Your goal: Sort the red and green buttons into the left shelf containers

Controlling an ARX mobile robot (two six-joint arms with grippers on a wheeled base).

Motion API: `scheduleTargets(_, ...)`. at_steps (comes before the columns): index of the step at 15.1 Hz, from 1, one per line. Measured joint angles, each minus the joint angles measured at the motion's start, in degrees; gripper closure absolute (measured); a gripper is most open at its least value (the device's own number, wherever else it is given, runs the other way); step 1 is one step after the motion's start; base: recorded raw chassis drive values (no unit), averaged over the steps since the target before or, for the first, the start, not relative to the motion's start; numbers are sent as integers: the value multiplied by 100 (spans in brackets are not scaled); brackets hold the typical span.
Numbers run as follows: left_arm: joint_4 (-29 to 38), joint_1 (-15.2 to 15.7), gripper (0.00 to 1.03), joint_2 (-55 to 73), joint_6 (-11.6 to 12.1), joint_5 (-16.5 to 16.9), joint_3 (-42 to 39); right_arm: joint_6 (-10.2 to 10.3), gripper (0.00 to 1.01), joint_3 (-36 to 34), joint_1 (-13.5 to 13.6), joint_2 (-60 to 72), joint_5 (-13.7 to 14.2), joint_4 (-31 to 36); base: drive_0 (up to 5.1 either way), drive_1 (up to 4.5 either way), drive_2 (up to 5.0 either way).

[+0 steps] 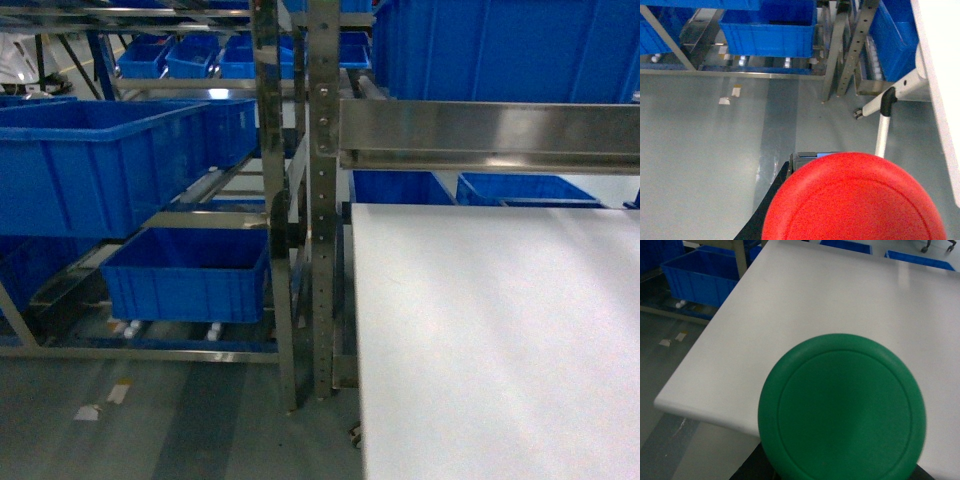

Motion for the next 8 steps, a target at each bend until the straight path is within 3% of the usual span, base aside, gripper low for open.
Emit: scheduleTargets(8, -4, -2, 77, 4, 2, 4, 0, 0, 75, 0, 0, 7, 0, 4, -490, 155, 328)
